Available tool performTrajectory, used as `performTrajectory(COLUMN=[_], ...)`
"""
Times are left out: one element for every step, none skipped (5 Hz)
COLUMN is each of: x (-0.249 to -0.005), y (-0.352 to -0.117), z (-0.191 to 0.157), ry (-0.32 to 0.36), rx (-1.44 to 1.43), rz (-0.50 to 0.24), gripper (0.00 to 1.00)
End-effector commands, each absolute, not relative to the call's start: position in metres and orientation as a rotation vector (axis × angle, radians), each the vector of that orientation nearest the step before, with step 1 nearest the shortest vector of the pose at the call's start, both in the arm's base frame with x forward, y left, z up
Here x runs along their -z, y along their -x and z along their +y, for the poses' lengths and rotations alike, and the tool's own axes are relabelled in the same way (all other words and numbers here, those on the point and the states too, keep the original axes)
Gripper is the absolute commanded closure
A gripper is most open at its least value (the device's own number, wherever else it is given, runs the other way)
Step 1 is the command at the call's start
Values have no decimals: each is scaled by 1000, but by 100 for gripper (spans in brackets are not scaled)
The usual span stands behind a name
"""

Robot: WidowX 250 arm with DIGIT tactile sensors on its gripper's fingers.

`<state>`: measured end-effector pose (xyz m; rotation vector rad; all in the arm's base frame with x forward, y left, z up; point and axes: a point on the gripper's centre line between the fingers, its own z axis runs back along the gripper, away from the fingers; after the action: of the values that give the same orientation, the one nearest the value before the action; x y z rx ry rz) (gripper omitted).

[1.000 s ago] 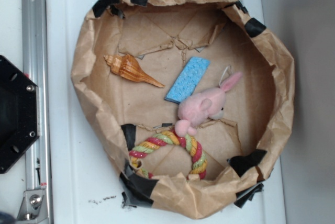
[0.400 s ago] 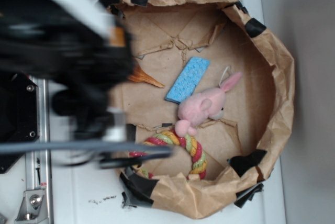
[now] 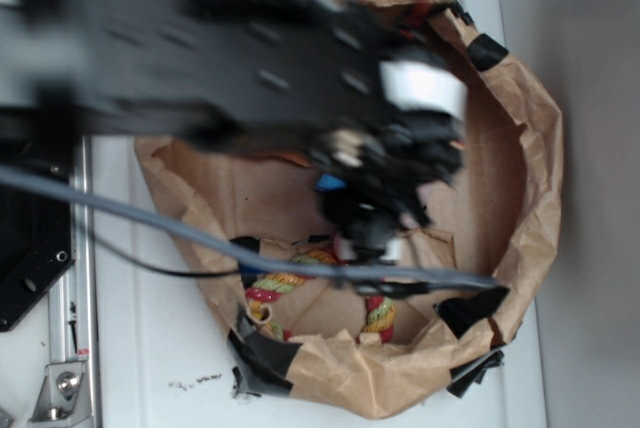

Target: Grab the pink bunny.

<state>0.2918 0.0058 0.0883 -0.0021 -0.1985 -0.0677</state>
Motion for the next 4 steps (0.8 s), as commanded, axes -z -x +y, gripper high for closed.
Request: performTrajectory(x=[-34, -24, -26, -24], y=[-322, -268, -245, -237], z=[-13, -19, -31, -34], ry=[8, 41, 69, 36], rx=[198, 209, 199, 134], rz=[-108, 13, 65, 75], gripper=[0, 0, 0, 100])
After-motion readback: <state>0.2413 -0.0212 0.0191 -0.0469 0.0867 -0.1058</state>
